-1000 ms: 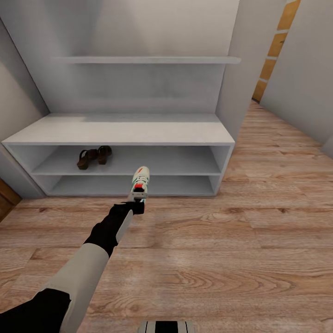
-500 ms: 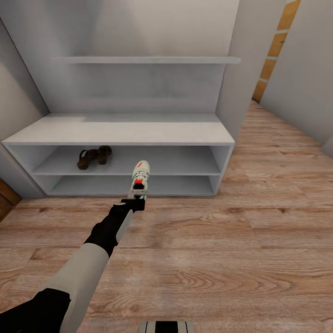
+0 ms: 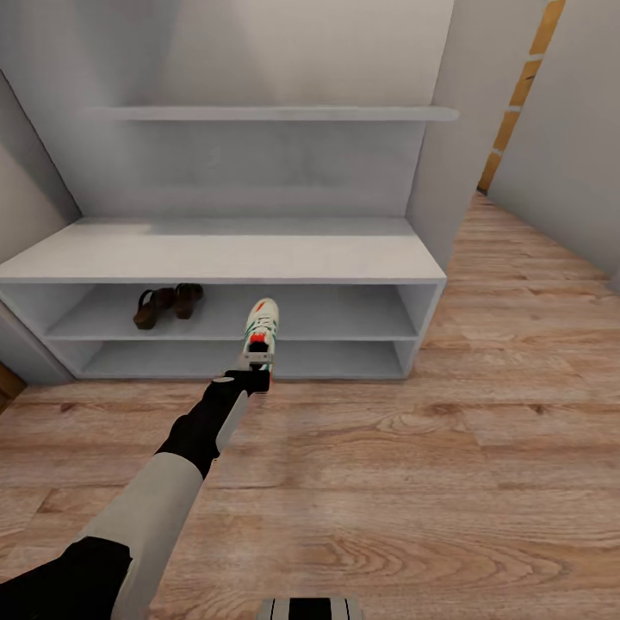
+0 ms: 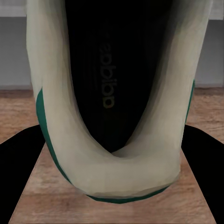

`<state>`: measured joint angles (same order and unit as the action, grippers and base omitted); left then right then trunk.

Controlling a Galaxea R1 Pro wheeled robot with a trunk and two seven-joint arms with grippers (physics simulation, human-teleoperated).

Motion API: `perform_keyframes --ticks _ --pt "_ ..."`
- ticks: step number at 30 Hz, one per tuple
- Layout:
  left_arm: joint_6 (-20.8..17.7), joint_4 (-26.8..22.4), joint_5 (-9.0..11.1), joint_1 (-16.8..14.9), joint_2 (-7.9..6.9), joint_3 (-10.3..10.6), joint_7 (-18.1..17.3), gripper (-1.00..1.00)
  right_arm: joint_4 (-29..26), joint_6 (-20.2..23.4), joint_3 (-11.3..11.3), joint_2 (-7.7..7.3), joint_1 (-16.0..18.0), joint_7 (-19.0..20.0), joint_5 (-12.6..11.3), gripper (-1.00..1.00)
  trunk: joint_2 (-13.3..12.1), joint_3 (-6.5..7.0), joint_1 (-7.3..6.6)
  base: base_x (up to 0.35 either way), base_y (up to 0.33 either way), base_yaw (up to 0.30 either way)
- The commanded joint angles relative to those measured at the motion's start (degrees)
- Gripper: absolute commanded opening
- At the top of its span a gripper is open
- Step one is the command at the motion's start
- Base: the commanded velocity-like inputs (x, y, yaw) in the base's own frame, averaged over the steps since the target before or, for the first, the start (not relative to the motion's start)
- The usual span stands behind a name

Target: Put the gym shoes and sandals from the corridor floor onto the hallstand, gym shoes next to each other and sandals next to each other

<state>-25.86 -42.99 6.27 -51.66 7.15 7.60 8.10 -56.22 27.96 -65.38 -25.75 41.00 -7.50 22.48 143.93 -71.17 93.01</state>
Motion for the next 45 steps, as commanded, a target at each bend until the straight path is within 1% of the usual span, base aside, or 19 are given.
perform_keyframes --ticks 1,26,36,45 --pt "-0.24 -0.08 0.59 -0.02 -0.03 0.22 0.51 -1.00 -0.04 0.29 -0.01 0.00 0.05 -0.02 0.29 -1.00 0.02 -0.05 0.02 0.344 0.000 0.000" --pt "-0.24 -0.08 0.66 -0.02 -0.03 0.22 0.51 -1.00 -0.05 0.28 -0.01 0.00 0.05 -0.04 0.29 -1.00 0.02 -0.05 0.02 0.339 0.000 0.000" --pt "-0.24 -0.08 0.65 -0.02 -0.03 0.22 0.51 -1.00 -0.06 0.28 -0.01 0.00 0.05 -0.02 0.29 -1.00 0.02 -0.05 0.02 0.094 0.000 0.000" --pt "-0.24 -0.08 0.67 -0.02 -0.03 0.22 0.51 -1.00 -0.05 0.28 -0.01 0.00 0.05 -0.03 0.29 -1.00 0.02 -0.05 0.02 0.235 0.000 0.000"
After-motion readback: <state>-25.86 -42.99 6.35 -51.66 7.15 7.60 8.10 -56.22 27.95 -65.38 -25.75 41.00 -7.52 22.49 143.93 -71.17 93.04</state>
